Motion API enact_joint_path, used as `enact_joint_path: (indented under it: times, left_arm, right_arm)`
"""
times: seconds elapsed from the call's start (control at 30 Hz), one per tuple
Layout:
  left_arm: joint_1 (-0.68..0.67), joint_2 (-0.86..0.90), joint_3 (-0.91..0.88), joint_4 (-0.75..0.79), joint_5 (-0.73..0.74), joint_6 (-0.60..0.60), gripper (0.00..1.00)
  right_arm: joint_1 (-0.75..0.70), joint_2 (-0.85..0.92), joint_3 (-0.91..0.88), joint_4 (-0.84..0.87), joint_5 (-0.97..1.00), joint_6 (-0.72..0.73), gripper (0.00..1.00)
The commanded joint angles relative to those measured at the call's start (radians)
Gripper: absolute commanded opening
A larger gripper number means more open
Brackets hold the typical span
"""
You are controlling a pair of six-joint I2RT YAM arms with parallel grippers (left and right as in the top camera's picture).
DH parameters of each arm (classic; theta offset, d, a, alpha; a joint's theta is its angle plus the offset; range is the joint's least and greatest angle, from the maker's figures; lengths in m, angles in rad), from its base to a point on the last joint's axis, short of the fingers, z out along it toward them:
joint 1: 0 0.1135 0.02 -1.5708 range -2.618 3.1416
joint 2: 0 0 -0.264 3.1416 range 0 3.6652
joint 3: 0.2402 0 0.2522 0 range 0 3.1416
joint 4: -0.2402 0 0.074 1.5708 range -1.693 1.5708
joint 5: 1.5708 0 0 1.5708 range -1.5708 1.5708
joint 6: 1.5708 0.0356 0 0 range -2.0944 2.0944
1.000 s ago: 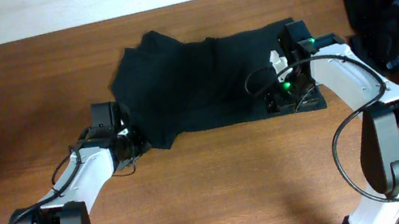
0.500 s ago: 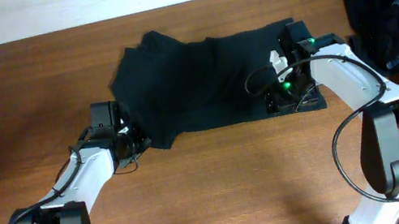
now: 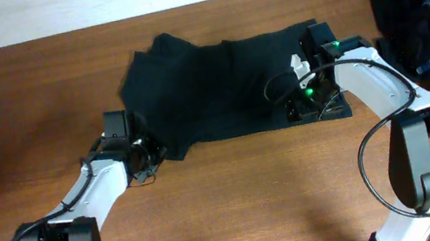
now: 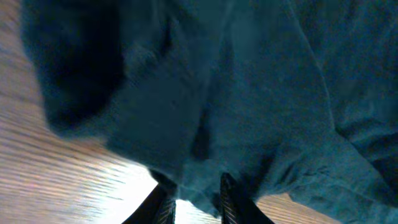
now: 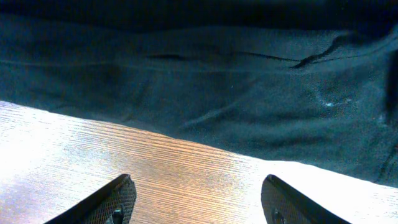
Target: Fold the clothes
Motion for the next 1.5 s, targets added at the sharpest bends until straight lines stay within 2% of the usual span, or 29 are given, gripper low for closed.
enact_joint_path:
  times: [0.0, 0.57, 1.13, 1.2, 1.33, 1.47]
  left_arm:
    - [-0.022, -0.018, -0.01, 0.002, -0.018, -0.068, 0.25]
    - [-0.032, -0.018, -0.01, -0.062, -0.125, -0.08, 0.26]
    - [-0.032, 0.034, -0.012, -0.002, -0.121, -0.094, 0.26]
    - [-0.032, 0.037, -0.012, 0.007, -0.1, -0.094, 0.23]
    - [-0.032, 0.036, -0.012, 0.049, -0.052, -0.094, 0.04]
    - [-0.032, 0.026, -0.012, 0.082, -0.026, -0.094, 0.01]
  right_arm:
    - [0.008, -0.026, 0.003, -0.005, 0.016, -0.01, 0.7]
    - [0.008, -0.026, 0.003, -0.008, 0.016, -0.011, 0.7]
    - [0.008, -0.026, 0.003, -0.008, 0.016, -0.011, 0.7]
    - [0.008, -0.026, 0.003, -0.008, 0.017, -0.011, 0.7]
    - [0.008, -0.026, 0.003, -0.008, 0.017, -0.011, 0.7]
    - [0.008, -0.026, 0.003, -0.011, 0.017, -0.011, 0.7]
